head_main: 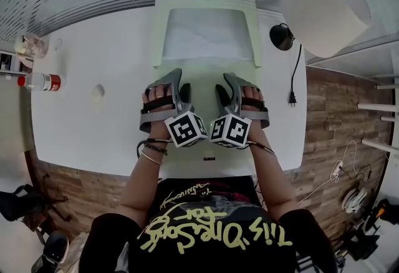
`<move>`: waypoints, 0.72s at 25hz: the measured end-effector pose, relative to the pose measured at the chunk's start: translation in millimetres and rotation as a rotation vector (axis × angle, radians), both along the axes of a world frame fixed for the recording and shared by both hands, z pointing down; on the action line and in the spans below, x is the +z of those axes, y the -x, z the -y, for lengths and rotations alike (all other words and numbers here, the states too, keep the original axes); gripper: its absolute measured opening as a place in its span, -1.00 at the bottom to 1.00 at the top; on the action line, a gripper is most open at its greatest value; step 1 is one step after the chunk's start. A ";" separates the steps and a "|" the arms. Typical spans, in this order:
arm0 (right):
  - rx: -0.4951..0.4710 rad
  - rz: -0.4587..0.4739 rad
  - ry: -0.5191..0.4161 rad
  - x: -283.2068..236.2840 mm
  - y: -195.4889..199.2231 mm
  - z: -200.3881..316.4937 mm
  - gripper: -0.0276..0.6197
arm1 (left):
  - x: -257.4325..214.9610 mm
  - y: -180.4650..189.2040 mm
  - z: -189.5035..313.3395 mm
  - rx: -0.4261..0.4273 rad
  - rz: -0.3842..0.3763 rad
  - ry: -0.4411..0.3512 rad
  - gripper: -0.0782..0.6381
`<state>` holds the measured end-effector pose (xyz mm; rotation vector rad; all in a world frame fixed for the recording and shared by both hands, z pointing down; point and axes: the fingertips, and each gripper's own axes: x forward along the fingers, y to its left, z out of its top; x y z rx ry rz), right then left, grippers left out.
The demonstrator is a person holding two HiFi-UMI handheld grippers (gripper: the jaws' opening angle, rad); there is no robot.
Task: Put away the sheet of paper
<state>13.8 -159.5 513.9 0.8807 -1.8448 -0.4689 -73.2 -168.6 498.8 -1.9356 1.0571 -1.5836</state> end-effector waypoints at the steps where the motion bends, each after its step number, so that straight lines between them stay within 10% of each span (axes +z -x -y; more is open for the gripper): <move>1: 0.002 0.000 -0.001 0.0 0.1 -1.6 -0.34 | 0.8 0.0 -2.1 0.002 -0.001 0.002 -0.06; 18: 0.015 -0.037 -0.010 3.0 2.8 -32.3 -0.37 | 6.2 8.4 -35.9 0.003 -0.047 0.022 -0.07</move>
